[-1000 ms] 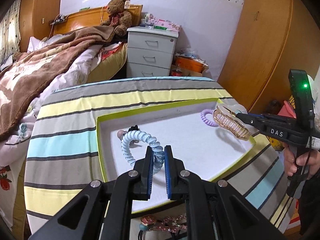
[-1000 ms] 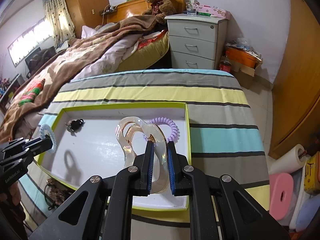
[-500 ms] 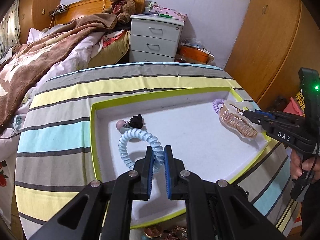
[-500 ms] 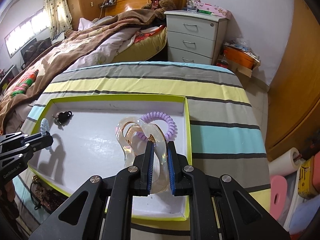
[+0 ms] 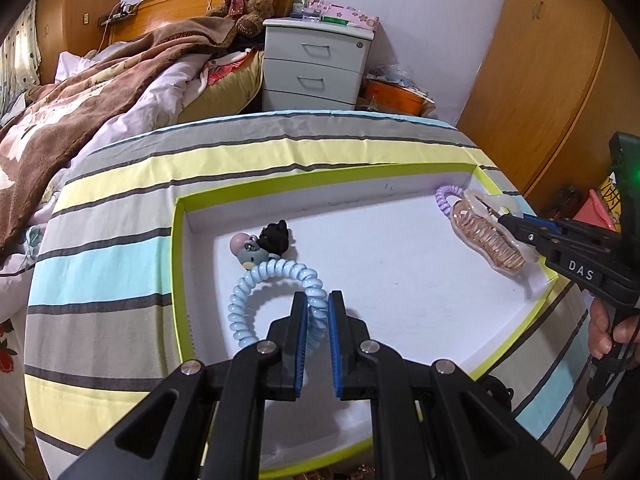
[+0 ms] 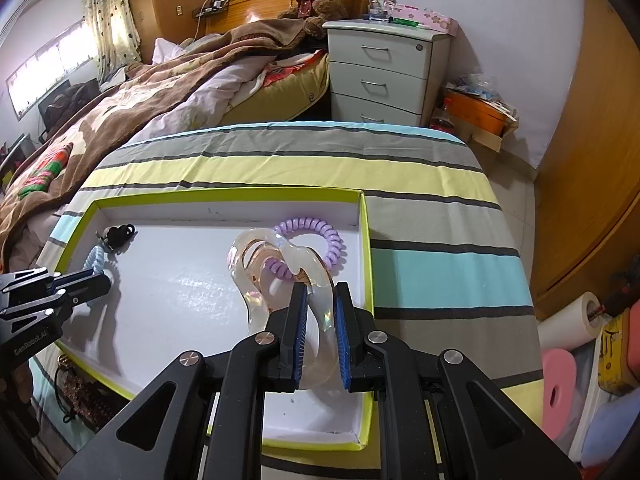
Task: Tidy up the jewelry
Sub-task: 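Lower the claw clip and open the right tool while the left tool releases the blue coil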
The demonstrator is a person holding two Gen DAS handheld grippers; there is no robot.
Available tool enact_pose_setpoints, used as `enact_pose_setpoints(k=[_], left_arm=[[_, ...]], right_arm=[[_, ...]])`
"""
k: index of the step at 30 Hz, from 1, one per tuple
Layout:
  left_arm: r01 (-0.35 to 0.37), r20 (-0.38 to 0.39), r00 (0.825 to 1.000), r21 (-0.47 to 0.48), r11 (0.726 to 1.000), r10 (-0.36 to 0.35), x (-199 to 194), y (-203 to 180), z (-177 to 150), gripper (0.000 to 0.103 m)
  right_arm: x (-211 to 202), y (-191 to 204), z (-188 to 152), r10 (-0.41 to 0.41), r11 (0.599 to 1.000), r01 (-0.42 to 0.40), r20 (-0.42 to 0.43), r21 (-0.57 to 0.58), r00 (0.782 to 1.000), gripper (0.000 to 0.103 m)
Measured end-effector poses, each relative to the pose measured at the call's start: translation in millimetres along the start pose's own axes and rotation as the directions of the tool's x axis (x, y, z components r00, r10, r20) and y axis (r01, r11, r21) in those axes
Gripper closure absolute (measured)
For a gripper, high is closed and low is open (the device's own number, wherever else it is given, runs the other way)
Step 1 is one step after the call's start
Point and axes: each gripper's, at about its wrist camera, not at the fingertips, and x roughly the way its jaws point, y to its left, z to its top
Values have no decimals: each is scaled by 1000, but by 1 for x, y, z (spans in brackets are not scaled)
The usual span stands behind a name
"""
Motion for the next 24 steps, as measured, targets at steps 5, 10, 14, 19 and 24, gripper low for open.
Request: enact_pose_setpoints(k=[5,10,14,19,24], left_arm=[[-2,-6,1000,-14,1000,2,4,2,1,92],[-1,-12,1000,-18,1000,1,5,3,1,90],[5,-15,1000,-15,1000,-5,5,0,2,83],[6,-16,1000,-12,1000,-6,4,-2,1,79],[4,-9,1000,-11,1000,-4,1,-3,1,70]], right_arm=[[1,-2,0,3,1000,-3,2,9,1000,89],[0,-2,0,2,1000,-2,4,15,1000,89],[-1,-3,2,9,1000,-9,11,26,1000,87],[-5,-4,2,8,999,-9,23,33,1000,76],[-9,-5,2,21,999,-22,37,40,999,69]])
